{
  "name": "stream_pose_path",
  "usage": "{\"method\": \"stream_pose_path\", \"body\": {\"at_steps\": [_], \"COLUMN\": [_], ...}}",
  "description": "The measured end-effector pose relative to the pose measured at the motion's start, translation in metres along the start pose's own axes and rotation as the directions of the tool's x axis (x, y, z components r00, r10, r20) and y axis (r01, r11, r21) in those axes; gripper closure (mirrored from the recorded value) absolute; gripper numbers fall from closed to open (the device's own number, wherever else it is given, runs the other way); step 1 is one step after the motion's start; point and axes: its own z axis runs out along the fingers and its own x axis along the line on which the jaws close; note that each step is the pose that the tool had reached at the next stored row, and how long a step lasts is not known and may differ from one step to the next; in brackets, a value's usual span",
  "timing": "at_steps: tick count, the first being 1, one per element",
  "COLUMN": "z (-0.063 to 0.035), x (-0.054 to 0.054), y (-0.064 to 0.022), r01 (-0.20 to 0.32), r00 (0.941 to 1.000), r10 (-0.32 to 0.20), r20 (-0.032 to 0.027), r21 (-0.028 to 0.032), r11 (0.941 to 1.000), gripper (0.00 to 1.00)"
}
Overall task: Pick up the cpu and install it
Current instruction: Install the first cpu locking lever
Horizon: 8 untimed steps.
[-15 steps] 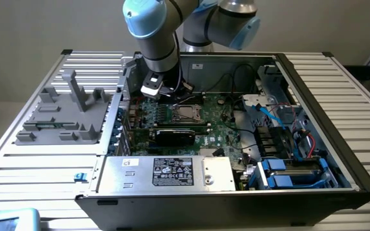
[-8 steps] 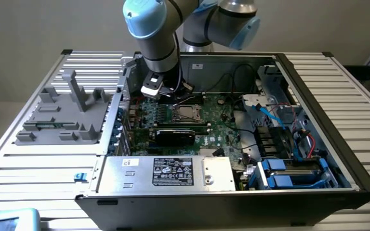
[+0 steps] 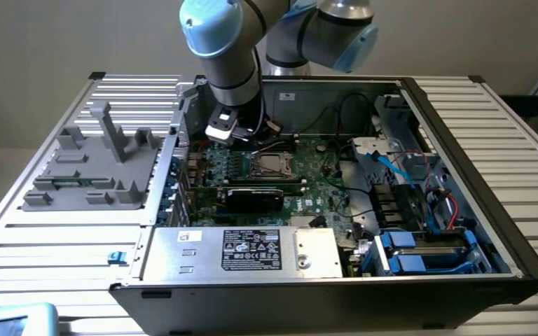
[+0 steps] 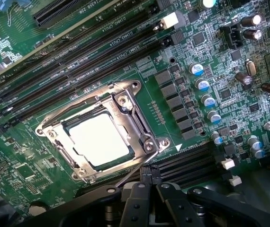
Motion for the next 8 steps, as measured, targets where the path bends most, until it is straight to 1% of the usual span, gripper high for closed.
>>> {"method": "stream_pose_path", "body": {"at_steps": [8], "z": [0.0015], "x": [0.0041], "y": [-0.0019], "r01": [-0.002], "r00": [1.0], "r10": [0.002], "r20": [-0.0009], "r21": [0.0], "r11": [1.0], "gripper": [0.89]}}
